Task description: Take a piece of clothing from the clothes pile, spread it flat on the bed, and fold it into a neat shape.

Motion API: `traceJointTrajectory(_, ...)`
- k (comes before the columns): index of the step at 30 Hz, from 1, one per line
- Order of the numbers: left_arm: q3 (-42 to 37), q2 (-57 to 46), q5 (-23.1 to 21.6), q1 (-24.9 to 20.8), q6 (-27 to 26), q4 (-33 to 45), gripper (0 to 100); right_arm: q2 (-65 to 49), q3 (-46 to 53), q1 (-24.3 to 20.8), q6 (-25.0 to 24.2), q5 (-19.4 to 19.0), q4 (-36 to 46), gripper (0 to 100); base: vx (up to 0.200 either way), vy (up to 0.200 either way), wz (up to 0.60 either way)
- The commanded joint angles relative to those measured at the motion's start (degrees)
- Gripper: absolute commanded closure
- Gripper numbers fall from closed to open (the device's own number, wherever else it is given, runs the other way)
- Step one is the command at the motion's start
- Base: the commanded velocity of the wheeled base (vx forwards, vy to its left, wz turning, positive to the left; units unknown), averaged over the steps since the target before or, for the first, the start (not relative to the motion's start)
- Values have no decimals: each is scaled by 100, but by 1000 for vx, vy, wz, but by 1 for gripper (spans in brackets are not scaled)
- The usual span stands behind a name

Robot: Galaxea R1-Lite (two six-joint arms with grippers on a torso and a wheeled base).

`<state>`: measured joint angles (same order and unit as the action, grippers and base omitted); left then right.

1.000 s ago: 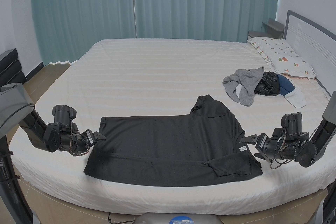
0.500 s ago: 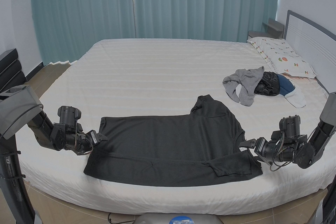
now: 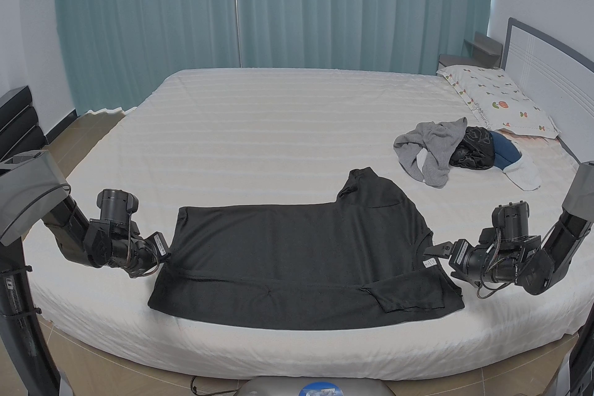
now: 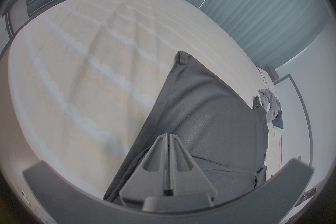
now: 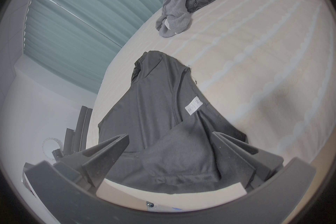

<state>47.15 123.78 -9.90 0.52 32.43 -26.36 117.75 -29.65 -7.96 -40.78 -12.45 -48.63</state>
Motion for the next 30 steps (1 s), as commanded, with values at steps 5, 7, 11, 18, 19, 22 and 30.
traceJointTrajectory(5,-277,-531,6,71,27,-1,100,407,-384,-21,334,23,11,0,0,0,0)
traceJointTrajectory(7,-286,-548,6,71,18,-1,100,468,-437,-4,518,-3,11,0,0,0,0)
traceJointTrajectory(11,-347,-583,6,62,18,8,100,662,-533,14,966,-65,2,0,0,0,0)
traceJointTrajectory(18,-391,-636,6,44,18,8,100,881,-656,23,1344,-337,2,0,0,0,0)
traceJointTrajectory(19,-391,-636,6,44,18,8,100,890,-656,23,1397,-390,2,0,0,0,0)
traceJointTrajectory(22,-391,-636,6,44,18,8,100,917,-648,31,1476,-452,2,0,0,0,0)
traceJointTrajectory(30,-391,-627,6,44,18,8,100,1207,-700,137,1731,-460,-244,0,0,0,0)
